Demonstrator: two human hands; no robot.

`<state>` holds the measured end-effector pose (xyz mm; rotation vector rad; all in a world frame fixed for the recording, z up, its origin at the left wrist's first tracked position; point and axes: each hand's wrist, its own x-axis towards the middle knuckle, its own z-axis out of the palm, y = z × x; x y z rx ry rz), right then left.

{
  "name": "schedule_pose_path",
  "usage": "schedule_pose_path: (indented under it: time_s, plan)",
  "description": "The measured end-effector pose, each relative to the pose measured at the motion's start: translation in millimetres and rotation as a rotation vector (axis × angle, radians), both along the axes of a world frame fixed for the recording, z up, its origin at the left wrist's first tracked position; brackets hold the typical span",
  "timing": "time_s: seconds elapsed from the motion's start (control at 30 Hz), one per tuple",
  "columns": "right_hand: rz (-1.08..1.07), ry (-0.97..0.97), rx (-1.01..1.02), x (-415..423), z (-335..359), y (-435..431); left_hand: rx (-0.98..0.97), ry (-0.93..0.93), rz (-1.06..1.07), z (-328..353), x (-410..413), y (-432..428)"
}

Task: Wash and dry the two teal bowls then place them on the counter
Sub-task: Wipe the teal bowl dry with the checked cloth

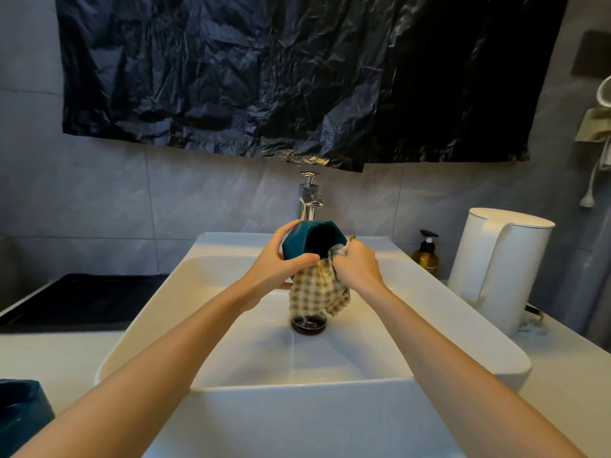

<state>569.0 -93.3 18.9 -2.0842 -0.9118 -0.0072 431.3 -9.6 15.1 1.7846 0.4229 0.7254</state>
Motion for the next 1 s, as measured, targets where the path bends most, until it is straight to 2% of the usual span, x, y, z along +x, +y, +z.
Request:
schedule_pose_path:
  time_s: [0.1, 0.17, 0.3, 0.43, 0.5, 0.63, 0.7, 0.77, 0.9, 1.0]
  plan:
    - [0.064, 0.243, 0.030, 4, -7, 6, 0.023, -0.040, 0.026, -4, 3, -5]
    - [0.112, 0.238, 0.016, 3, -9, 8, 0.014, -0.064, 0.092, -2, 1, -4]
    - [0.113, -0.215, -0.076, -3, -10, 1, -0.010, -0.006, 0.097, -2, -4, -2]
    - [0.260, -0.673, -0.230, 0, -7, -10, 0.054, 0.164, -0.006, -6, -4, -6]
    - [0.309, -0.846, -0.292, -3, -2, -11, 0.028, 0.226, -0.026, -7, -4, -6]
    - [0.448, -1.080, -0.208, -15, -4, -4, 0.007, 0.289, -0.039, -6, -5, -3]
    - [0.477, -1.063, -0.167, -16, -2, -4, -0.009, 0.298, -0.047, -6, -5, -4]
    - [0.412, -0.994, -0.160, -12, 1, -6, -0.043, 0.262, -0.056, -4, -6, -5]
    - [0.216, -0.724, -0.159, 1, -5, -6, -0.093, 0.155, -0.002, 0, -7, -2]
    - [0.150, -0.412, -0.116, 0, -6, -6, -0.130, 0.078, 0.072, 2, -6, 1]
